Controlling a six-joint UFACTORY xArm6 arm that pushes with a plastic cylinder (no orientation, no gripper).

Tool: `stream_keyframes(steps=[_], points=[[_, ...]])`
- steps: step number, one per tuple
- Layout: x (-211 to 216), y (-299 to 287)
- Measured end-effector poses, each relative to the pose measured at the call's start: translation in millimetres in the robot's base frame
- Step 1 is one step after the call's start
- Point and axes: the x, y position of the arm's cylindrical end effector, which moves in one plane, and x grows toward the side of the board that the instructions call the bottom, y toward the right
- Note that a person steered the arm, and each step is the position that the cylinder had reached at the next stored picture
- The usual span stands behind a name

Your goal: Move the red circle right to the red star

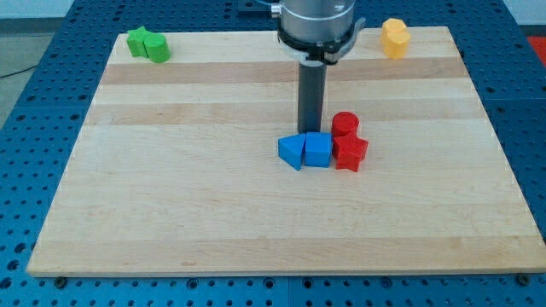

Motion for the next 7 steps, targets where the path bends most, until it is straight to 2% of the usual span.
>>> stream_keyframes(steps=[2, 4, 5, 7], points=[[-26, 84], [-52, 112], [-44, 130], [-24, 118]])
